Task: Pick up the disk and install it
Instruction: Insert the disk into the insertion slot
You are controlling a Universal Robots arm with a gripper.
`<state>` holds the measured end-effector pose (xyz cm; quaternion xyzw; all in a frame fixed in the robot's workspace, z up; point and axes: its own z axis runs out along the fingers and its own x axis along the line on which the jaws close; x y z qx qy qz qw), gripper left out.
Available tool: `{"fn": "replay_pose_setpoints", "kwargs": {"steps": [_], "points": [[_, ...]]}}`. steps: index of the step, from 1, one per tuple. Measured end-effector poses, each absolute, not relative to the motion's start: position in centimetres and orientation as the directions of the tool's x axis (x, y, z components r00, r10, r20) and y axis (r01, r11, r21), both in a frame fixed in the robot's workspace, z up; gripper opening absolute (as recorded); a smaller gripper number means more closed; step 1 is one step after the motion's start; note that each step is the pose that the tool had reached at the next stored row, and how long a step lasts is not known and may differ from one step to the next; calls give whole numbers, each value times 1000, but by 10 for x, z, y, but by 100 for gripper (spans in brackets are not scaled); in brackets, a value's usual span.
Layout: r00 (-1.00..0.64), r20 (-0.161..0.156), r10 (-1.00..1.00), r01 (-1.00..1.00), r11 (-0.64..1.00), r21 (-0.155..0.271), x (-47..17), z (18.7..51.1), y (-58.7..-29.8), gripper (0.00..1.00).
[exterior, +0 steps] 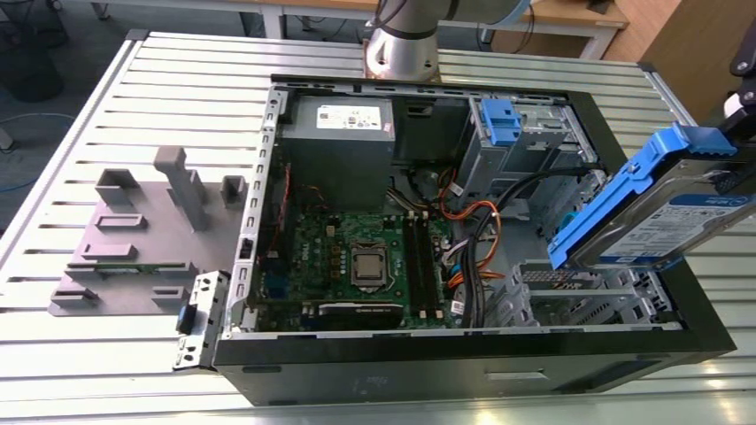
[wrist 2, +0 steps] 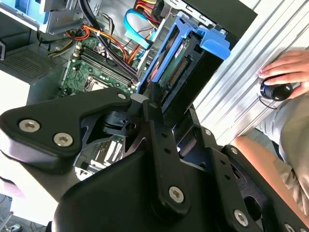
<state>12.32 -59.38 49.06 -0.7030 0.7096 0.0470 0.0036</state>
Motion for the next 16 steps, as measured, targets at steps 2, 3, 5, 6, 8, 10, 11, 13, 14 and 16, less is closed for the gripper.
{"fn": "replay_pose_setpoints", "kwargs": {"steps": [2,3,5,6,8,10,11,13,14,16], "points": [[-12,-72,-997,-998,7,62,121,489,-594,35],[-12,-72,-997,-998,7,62,121,488,-594,35],[-11,-72,-997,-998,7,62,121,488,-594,35],[-11,-71,-997,-998,7,62,121,488,-594,35],[-12,-71,-997,-998,7,62,121,488,-594,35],[-12,-71,-997,-998,7,62,121,485,-594,35],[-12,-72,-997,-998,7,62,121,483,-594,35],[-12,-72,-997,-998,7,62,121,479,-594,35],[-12,-71,-997,-998,7,62,121,477,-594,35],[-12,-71,-997,-998,7,62,121,475,-594,35]]}}
